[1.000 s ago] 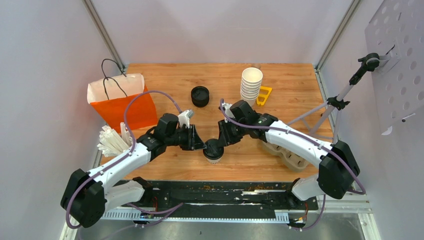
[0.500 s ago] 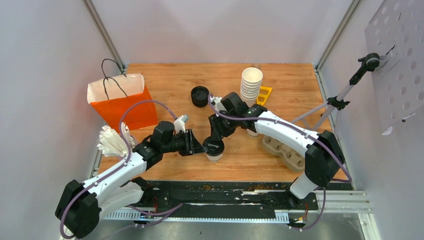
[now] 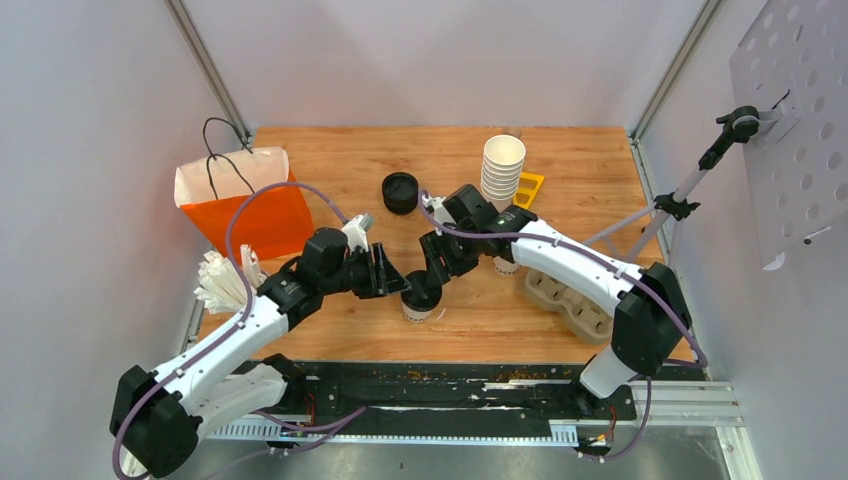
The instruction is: Pack the takeout coffee
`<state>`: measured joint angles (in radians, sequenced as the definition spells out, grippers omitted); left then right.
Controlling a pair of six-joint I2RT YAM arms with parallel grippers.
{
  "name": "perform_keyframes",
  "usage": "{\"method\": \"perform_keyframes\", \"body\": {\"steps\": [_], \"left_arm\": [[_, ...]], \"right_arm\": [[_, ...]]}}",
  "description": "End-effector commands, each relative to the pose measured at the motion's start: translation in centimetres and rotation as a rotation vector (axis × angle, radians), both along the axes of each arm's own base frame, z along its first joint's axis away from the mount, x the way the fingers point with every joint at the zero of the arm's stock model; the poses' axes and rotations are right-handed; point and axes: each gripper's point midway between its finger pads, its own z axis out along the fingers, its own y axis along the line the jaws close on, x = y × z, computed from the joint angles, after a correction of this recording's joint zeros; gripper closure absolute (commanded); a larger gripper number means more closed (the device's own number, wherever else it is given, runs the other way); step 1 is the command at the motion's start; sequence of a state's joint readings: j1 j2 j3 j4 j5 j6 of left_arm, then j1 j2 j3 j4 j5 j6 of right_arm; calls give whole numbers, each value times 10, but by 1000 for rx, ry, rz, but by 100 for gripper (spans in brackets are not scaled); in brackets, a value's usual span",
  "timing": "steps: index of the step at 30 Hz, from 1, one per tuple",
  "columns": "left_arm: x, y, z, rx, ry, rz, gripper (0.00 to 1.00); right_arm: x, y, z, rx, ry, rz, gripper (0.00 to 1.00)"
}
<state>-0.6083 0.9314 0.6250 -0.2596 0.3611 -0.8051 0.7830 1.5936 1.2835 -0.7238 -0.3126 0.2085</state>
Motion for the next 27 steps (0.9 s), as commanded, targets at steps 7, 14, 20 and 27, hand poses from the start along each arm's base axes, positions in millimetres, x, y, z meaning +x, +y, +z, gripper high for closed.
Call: {"method": "perform_keyframes", "body": {"steps": [7, 14, 20, 27], "left_arm": [[18, 6, 6, 116, -62, 9, 50], [26, 15, 1, 222, -80, 3, 50], [21, 12, -13, 244, -57, -57, 52], [13, 5, -30, 220, -8, -107, 57]], "right_arm": [[-2, 10, 34, 106, -34, -17, 50], [-1, 13, 25, 121, -27, -37, 51], [-8, 16, 11, 122, 51, -63, 54], [-11, 18, 1, 142, 75, -79, 54]]}}
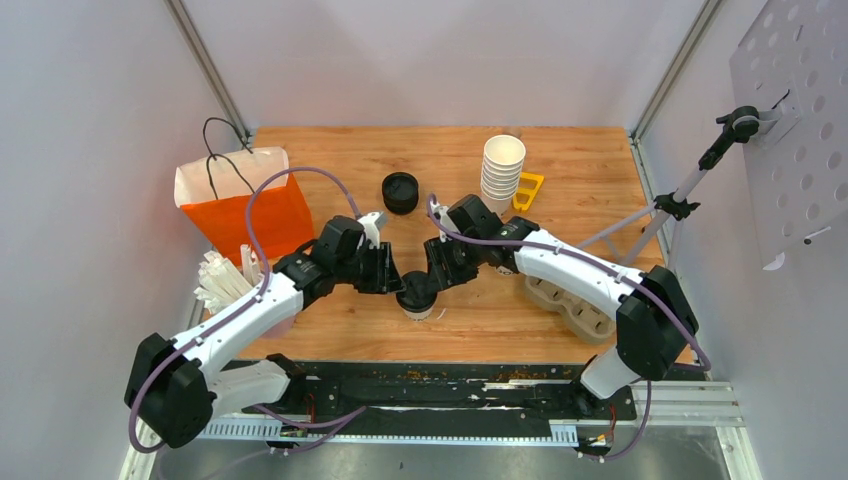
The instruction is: Pack the takeout coffee
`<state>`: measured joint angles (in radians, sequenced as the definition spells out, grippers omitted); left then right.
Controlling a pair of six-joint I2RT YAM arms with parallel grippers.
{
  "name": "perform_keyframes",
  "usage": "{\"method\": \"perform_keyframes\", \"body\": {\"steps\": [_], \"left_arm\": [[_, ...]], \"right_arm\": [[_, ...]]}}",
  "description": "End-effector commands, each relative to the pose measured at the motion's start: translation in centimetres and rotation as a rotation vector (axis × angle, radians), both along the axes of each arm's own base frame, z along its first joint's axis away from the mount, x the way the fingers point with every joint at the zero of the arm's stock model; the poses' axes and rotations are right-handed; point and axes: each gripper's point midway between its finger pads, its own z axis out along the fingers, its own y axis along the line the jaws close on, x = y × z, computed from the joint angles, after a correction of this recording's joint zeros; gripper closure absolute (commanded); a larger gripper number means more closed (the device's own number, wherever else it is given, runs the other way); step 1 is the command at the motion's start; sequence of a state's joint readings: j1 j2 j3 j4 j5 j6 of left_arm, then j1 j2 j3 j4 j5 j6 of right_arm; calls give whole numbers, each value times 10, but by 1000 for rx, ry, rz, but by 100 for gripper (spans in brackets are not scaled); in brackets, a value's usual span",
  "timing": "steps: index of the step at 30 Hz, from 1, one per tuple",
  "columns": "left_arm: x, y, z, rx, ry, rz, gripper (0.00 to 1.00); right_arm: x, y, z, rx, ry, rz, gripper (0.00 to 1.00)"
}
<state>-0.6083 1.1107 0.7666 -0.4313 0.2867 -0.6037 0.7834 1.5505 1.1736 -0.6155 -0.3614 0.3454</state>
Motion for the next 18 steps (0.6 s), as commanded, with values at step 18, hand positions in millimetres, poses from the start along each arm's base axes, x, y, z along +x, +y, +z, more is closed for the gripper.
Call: {"method": "perform_keyframes", "body": {"steps": [18], "left_arm": [[-29, 2, -33, -59, 103, 8, 69]], "right_arm": [[10, 0, -18, -18, -74, 63, 63]]}}
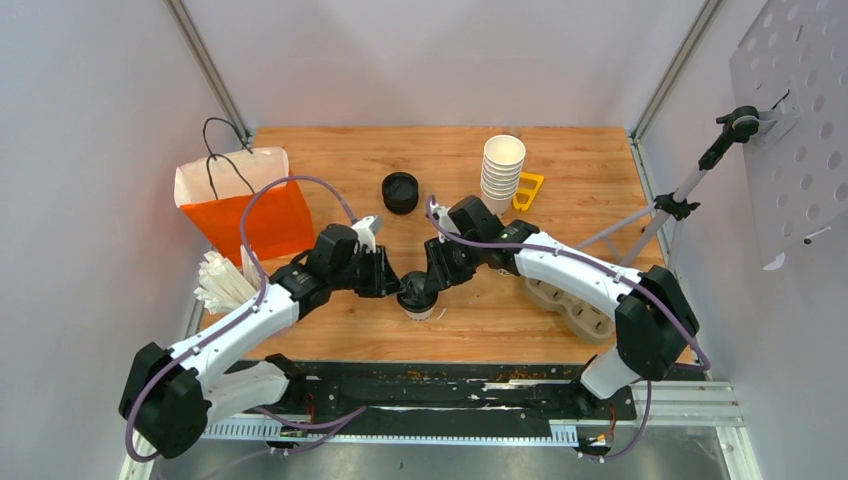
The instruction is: Pack the takeout coffee
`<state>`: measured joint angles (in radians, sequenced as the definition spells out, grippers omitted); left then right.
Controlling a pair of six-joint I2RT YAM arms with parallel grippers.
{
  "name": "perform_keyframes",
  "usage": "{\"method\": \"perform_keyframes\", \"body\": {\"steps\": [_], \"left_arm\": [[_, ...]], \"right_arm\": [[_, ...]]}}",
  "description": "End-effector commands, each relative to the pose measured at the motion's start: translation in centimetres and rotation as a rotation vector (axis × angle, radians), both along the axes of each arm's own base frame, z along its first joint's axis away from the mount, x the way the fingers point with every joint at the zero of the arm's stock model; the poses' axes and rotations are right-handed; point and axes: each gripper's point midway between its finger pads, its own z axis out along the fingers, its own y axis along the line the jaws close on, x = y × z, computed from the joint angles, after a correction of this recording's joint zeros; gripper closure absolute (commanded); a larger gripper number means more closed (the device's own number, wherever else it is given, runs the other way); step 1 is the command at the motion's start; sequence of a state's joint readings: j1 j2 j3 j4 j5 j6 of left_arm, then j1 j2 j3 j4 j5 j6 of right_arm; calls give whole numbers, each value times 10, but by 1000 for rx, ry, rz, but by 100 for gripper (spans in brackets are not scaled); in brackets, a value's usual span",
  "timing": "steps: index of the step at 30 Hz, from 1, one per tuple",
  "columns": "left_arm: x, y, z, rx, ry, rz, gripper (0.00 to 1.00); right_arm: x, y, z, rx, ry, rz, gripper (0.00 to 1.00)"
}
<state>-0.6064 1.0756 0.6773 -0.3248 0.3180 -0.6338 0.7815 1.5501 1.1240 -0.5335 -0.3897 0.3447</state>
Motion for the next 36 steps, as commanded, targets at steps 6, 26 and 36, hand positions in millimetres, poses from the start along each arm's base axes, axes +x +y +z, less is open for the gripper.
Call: {"method": "perform_keyframes", "body": {"steps": [6, 26, 36], "left_arm": [[-23, -6, 2, -119, 85, 15, 68], [16, 7, 47, 16, -62, 41, 43], [34, -9, 37, -41, -34, -70, 55]], "right_arm": [[27, 4, 13, -31, -153, 112, 60], [-1, 4, 72, 140, -73, 10, 58], [-20, 22, 68, 294, 13, 21, 73]]}}
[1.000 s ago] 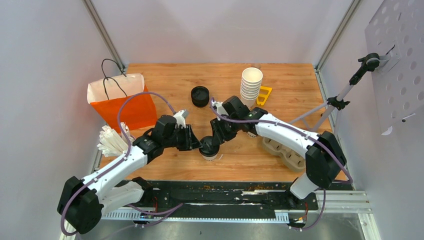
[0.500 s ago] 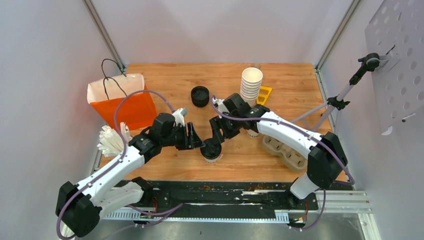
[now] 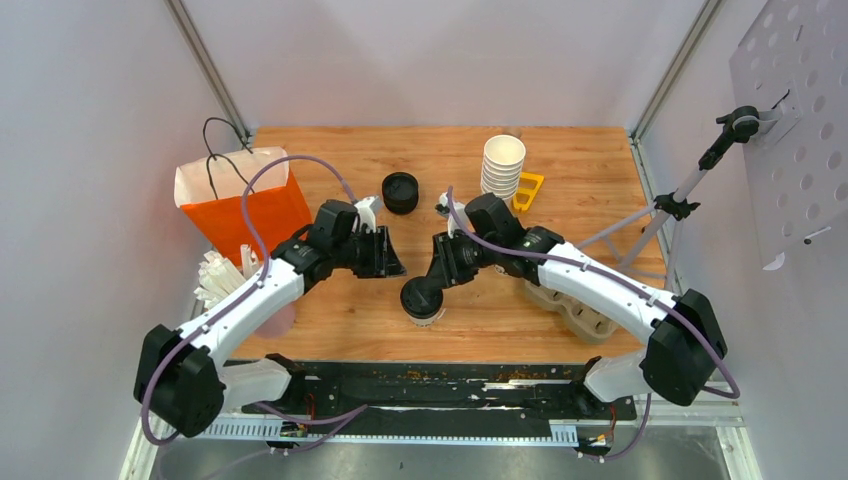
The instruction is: Pack the takeout coffee
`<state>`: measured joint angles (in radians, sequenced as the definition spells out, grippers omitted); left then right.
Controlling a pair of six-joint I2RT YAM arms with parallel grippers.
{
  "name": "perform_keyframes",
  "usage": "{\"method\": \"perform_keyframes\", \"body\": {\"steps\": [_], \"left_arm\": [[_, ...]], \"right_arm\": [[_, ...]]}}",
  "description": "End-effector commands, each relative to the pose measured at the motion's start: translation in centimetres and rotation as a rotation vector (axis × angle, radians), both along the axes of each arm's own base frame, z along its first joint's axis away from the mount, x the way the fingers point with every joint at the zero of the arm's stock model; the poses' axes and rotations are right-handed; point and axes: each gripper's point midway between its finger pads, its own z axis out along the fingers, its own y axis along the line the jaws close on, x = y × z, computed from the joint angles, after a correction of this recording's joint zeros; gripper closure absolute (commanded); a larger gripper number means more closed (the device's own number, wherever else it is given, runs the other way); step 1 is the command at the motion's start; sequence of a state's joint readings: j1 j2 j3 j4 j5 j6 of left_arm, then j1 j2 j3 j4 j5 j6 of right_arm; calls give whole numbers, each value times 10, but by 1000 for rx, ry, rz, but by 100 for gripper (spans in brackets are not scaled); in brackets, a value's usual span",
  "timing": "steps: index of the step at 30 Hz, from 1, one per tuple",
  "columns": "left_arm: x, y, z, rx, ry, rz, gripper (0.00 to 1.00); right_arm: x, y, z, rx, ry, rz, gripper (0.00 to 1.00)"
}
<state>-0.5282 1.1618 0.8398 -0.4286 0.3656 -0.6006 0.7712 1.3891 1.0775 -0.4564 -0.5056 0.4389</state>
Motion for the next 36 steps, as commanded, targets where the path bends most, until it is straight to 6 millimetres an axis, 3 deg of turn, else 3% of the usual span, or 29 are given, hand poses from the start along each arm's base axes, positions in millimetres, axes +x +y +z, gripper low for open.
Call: {"method": "perform_keyframes", "body": {"steps": [1, 9, 30, 36], "left_arm": [[7, -14, 8, -47, -49, -101, 55], [4, -22, -8, -76, -7, -143, 57], [-16, 14, -87, 126, 128, -71, 67], [-21, 9, -86, 66, 125, -58, 68]], "right_arm": [[-4, 17, 6, 82, 27, 22, 73], [-9, 17, -25, 33, 63, 27, 73], [-24, -8, -81, -58, 131, -27, 74], [-24, -12, -88, -83, 133, -50, 75]]}}
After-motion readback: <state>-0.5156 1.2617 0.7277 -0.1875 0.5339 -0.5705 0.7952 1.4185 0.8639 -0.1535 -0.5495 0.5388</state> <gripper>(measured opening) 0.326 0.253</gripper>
